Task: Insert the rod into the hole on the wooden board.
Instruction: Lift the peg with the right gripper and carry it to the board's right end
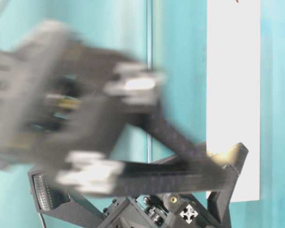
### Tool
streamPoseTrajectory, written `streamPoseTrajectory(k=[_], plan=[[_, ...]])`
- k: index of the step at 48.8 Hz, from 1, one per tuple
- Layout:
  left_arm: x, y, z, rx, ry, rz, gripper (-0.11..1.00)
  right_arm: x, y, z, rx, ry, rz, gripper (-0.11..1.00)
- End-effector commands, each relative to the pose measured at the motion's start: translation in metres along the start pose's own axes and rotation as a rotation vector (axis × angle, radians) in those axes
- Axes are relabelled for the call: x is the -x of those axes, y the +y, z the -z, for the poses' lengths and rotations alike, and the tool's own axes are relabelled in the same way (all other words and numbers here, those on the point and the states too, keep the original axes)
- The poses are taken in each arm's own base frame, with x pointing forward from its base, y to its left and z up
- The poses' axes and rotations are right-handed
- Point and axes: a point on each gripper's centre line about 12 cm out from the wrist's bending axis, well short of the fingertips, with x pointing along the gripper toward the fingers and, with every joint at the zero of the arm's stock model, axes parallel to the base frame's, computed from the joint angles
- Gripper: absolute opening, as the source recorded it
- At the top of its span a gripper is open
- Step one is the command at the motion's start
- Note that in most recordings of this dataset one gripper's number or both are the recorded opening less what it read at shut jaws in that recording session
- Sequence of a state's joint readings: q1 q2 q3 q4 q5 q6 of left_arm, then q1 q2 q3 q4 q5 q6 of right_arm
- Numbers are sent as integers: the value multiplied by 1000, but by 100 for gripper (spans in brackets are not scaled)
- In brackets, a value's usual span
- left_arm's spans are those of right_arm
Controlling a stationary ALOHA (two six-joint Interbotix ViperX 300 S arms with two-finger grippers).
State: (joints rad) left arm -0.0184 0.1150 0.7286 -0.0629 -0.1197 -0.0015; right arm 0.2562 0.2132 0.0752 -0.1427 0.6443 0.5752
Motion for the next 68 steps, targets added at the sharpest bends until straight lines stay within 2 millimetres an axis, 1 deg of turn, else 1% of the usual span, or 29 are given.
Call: streamPoseTrajectory(k=[1, 5, 11, 17, 23, 31, 37, 48, 57, 63, 68], plan=[[3, -3, -13, 0, -37, 6, 95, 28, -4, -16, -12, -88, -33, 10], [3, -3, -13, 0, -37, 6, 95, 38, -11, -18, -17, -135, -50, 10], [3, -3, -11, -4, -33, 7, 95, 59, -21, -19, -19, -238, -90, 10], [3, -2, -7, -7, -23, 5, 95, 81, -36, -10, -6, -353, -130, 10], [3, -1, -4, -8, -15, 3, 95, 93, -48, 6, 2, -431, -166, 10], [3, 2, 0, -5, -6, -3, 95, 95, -64, 37, 3, -477, -199, 10], [3, 5, -1, -2, -8, -10, 95, 95, -70, 52, 12, -517, -227, 10], [2, 12, -1, 3, -21, -23, 93, 99, -73, 62, 105, -612, -263, 10], [-1, 9, -3, -13, -27, -19, 91, 96, -80, 65, 105, -621, -253, 10], [-1, 9, -1, -16, -24, -17, 88, 96, -84, 67, 101, -634, -252, 10], [-1, 9, 2, -26, -16, -18, 81, 94, -88, 70, 95, -646, -257, 10]])
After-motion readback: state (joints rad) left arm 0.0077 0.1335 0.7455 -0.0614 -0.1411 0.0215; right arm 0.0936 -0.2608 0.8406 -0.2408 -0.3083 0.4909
